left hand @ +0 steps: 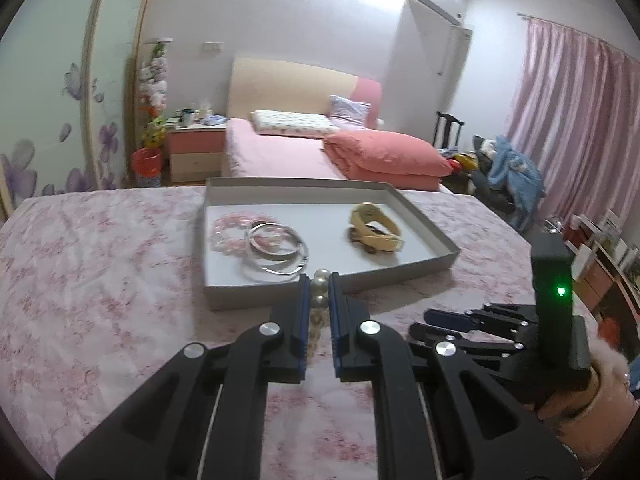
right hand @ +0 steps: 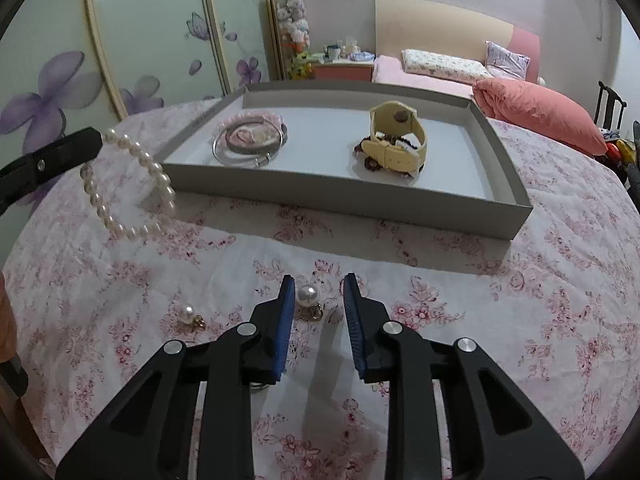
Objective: Organize jewelry
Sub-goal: 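Carry the pearl bracelet into the tray with the left gripper while the right carries a pearl earring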
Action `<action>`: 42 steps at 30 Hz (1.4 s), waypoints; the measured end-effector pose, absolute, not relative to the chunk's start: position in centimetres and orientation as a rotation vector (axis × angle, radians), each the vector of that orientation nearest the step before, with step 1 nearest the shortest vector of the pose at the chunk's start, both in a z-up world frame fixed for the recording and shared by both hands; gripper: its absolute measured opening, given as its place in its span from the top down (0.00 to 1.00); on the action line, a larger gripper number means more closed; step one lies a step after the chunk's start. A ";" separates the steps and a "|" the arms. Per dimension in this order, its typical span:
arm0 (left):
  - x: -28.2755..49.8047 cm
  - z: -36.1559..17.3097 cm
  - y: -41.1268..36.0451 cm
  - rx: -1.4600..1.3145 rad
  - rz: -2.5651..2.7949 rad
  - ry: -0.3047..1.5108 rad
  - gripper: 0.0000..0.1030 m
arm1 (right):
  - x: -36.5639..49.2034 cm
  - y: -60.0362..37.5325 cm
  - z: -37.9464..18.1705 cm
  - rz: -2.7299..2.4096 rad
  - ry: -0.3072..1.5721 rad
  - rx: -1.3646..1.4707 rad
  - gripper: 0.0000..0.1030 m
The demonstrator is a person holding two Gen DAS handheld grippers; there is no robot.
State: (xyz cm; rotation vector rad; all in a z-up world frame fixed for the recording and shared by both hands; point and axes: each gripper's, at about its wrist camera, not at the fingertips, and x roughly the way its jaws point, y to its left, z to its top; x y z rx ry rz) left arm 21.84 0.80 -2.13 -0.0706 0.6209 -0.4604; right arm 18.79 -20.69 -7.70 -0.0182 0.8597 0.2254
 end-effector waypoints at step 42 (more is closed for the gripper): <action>18.9 1.6 -1.1 0.019 -0.116 0.346 0.90 | 14.5 -21.1 1.8 0.018 0.253 -0.020 0.86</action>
